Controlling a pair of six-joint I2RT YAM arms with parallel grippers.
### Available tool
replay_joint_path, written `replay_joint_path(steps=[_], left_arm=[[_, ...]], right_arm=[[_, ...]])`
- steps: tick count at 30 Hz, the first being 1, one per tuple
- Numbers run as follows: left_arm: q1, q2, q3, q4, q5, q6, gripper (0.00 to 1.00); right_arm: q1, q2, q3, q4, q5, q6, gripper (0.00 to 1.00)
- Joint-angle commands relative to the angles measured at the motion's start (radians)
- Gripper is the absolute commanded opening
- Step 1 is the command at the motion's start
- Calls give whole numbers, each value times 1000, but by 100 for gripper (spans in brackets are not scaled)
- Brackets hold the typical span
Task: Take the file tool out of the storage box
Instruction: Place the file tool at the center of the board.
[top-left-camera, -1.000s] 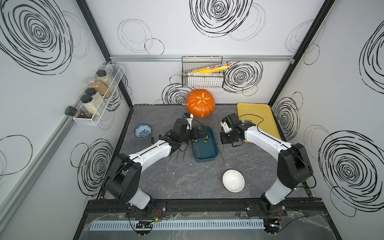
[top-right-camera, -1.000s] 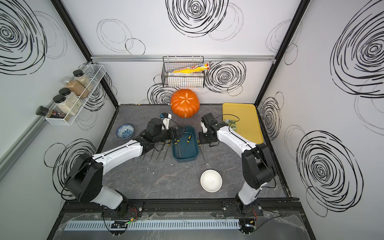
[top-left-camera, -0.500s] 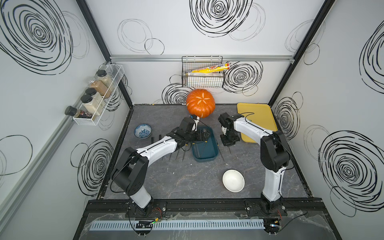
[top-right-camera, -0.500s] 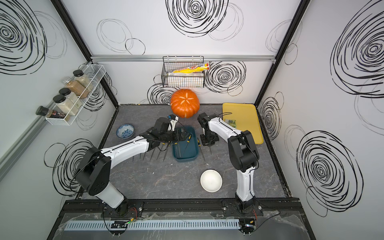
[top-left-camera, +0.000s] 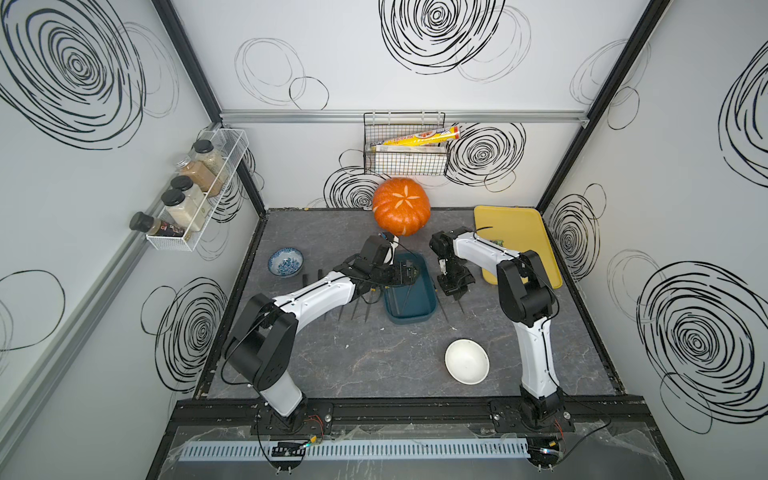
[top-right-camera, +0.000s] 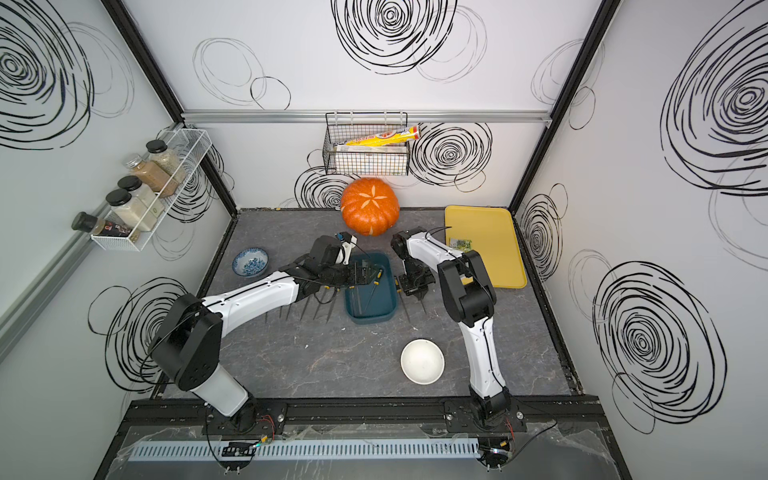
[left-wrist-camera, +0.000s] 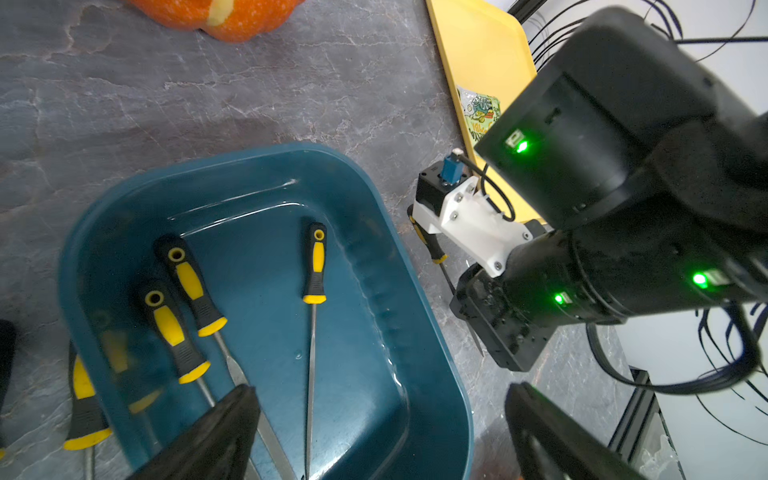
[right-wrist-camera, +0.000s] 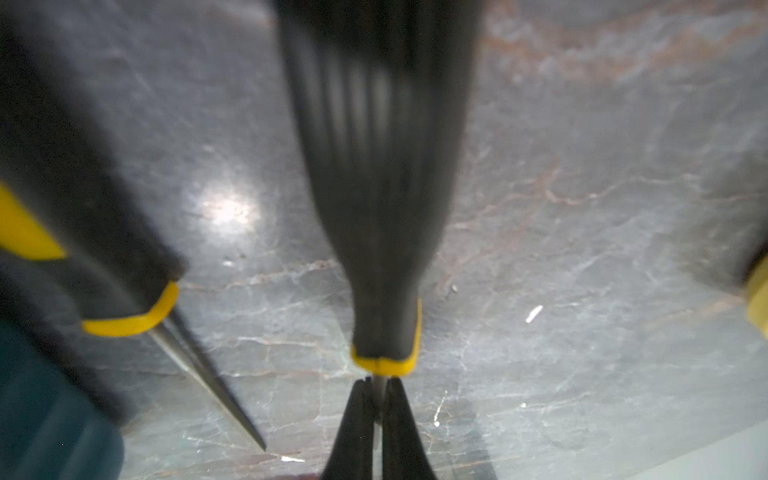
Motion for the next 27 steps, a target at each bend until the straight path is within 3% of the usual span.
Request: replay_joint_path(steps=[1, 12, 19, 23, 27], left_arm=[[-9, 29, 43, -7, -17, 23, 99], [-13, 61, 67, -44, -31, 32, 99], [-24, 128, 124, -114, -79, 54, 99], [-34, 175, 167, -156, -116, 74, 93], [-37, 215, 196, -162, -128, 93, 82]], right_arm=[[-5, 20, 20, -44, -1, -14, 0], [-5, 69, 31, -39, -13, -25, 0], [-5, 51, 5, -21, -7, -26, 17], [-5, 45, 7, -12, -3, -26, 20], [-5, 8, 3, 6, -4, -23, 21]])
